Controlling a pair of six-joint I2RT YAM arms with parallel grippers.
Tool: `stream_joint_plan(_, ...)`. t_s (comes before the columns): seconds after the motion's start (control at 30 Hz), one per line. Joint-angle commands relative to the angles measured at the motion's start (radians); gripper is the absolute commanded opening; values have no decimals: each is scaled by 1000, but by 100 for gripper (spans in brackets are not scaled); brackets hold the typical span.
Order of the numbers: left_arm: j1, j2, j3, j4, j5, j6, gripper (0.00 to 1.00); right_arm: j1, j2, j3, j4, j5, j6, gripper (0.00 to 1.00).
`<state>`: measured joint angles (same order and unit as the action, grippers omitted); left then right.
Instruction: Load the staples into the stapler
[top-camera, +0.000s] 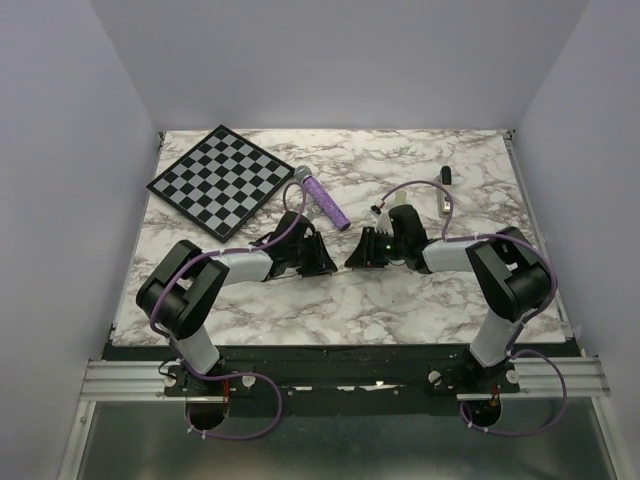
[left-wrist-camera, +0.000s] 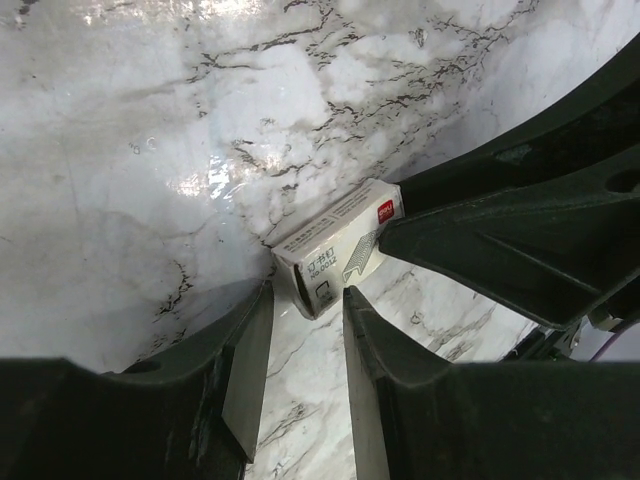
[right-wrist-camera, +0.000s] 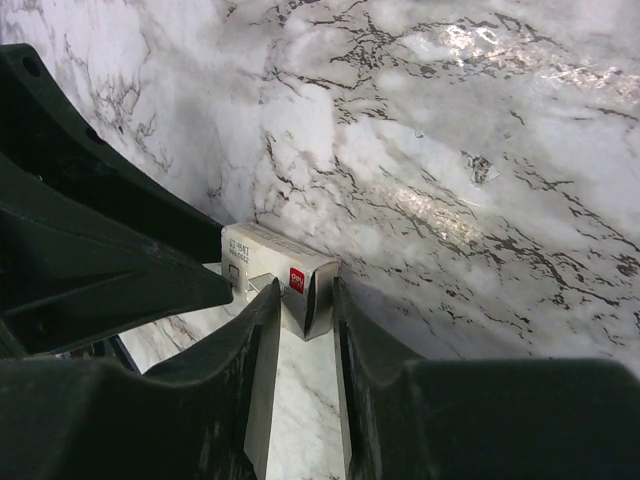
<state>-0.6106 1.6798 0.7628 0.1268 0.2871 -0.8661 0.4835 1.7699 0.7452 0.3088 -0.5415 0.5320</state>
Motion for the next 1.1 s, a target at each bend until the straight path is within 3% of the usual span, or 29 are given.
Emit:
stream_joint_plan(0.0, -2, 41, -14, -18, 6, -8, 43, 6, 31, 17, -14, -32, -20, 32)
stream_joint_plan(0.4, -2, -5, -52, -18, -29, -31, 45, 4, 8, -3, -5, -17, -23, 1)
stream_joint_plan(0.63, 0, -78, -82, -67, -127, -48, 46, 6, -23, -9, -23, 11, -40, 1)
stream_joint_plan(0.73, 0, -103, -76, -99, -169, -42, 42, 6, -30, -13, -27, 21, -43, 1)
stream_joint_plan(0.83, -1, -106, -60, -122, -175, -33, 34, 6, -33, -15, -27, 26, -43, 1)
stream_joint_plan(1.07, -14, -115, -45, -118, -158, -33, 34, 9, -40, -17, -30, 40, -43, 1)
